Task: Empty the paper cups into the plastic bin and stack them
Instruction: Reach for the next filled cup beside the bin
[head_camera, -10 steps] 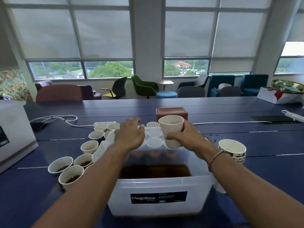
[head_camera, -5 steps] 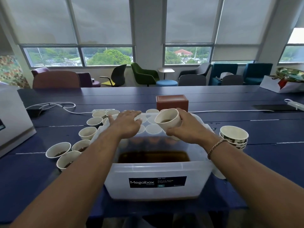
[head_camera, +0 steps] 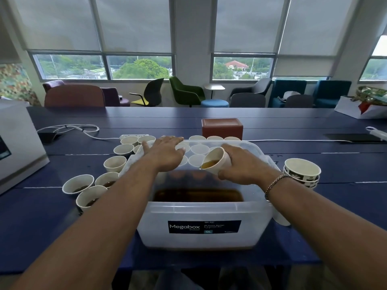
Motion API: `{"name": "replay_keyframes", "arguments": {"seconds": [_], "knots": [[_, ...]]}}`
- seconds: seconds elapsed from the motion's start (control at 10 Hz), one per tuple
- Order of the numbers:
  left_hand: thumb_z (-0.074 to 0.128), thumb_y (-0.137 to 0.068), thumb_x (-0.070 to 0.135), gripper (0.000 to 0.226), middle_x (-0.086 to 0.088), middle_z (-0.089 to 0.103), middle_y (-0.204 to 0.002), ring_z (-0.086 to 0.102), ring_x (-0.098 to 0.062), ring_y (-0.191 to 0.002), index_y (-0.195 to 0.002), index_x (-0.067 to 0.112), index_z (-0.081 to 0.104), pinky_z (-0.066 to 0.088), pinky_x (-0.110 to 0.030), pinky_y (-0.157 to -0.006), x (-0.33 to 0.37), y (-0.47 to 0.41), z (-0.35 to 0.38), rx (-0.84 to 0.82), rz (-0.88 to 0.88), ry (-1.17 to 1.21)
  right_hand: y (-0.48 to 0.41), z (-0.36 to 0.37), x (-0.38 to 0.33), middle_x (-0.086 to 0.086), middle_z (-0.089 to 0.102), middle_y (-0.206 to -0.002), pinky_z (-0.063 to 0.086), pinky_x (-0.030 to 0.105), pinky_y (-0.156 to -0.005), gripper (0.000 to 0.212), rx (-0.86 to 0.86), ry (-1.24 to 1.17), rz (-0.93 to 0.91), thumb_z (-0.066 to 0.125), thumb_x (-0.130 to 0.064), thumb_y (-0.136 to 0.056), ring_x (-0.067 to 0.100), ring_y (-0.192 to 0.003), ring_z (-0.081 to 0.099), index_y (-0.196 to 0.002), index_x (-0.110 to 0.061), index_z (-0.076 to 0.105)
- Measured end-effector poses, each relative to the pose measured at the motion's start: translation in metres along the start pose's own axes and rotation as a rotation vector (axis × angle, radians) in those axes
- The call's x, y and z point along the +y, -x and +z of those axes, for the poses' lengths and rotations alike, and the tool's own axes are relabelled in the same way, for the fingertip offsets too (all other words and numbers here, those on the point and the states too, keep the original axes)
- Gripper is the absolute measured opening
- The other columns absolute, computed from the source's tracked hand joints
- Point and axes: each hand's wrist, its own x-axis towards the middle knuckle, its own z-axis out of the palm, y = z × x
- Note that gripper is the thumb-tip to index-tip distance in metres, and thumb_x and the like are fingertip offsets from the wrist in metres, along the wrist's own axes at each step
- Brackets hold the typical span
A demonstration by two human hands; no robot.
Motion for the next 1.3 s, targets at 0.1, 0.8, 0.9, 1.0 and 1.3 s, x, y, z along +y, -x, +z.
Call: {"name": "replay_keyframes", "arguments": {"seconds": [0.1, 0.8, 0.9, 1.0, 1.3], "knots": [[0.033, -0.104, 0.048, 0.05, 0.007, 0.015, -0.164, 0.007, -0.022, -0.152, -0.152, 0.039, 0.025, -0.009, -0.063, -0.114, -0.0003, -0.0009, 0.0011, -0.001, -0.002, -0.007, 0.0004, -0.0002, 0.0, -0.003, 0.061, -0.118, 0.047, 0.036, -0.093, 0.049, 0.014, 0.05, -0.02, 0.071, -0.044, -0.081, 0.013, -0.101, 0.055, -0.122, -0.025, 0.052], [0.031, -0.104, 0.047, 0.051, 0.006, 0.012, -0.165, 0.003, -0.02, -0.153, -0.153, 0.038, 0.022, -0.009, -0.06, -0.116, -0.0035, -0.0015, 0.0035, -0.012, 0.018, 0.006, -0.0038, 0.0005, 0.0047, -0.001, 0.057, -0.12, 0.054, 0.041, -0.085, 0.065, 0.291, 0.25, 0.038, 0.075, -0.045, -0.076, 0.015, -0.103, 0.052, -0.128, -0.029, 0.039], [0.031, -0.104, 0.047, 0.051, 0.007, 0.012, -0.165, 0.004, -0.019, -0.152, -0.153, 0.038, 0.022, -0.009, -0.06, -0.116, -0.0044, -0.0015, 0.0036, -0.012, 0.02, 0.008, -0.0033, -0.0002, 0.0039, 0.0, 0.056, -0.121, 0.052, 0.039, -0.086, 0.065, 0.294, 0.26, 0.046, 0.075, -0.043, -0.077, 0.016, -0.106, 0.051, -0.129, -0.028, 0.039], [0.032, -0.104, 0.047, 0.051, 0.006, 0.012, -0.165, 0.004, -0.019, -0.152, -0.154, 0.037, 0.022, -0.008, -0.059, -0.116, -0.0047, -0.0011, 0.0032, -0.016, 0.021, 0.006, -0.003, -0.0004, 0.0025, 0.0, 0.054, -0.124, 0.051, 0.038, -0.087, 0.067, 0.299, 0.281, 0.051, 0.075, -0.043, -0.078, 0.017, -0.108, 0.05, -0.131, -0.029, 0.038], [0.031, -0.104, 0.049, 0.052, 0.007, 0.011, -0.165, 0.003, -0.02, -0.153, -0.154, 0.038, 0.021, -0.009, -0.059, -0.116, -0.0043, -0.0013, 0.0032, -0.017, 0.017, -0.002, -0.0024, -0.0008, 0.0019, 0.0, 0.053, -0.124, 0.051, 0.039, -0.087, 0.066, 0.31, 0.301, 0.053, 0.074, -0.042, -0.078, 0.018, -0.11, 0.049, -0.131, -0.029, 0.037]]}}
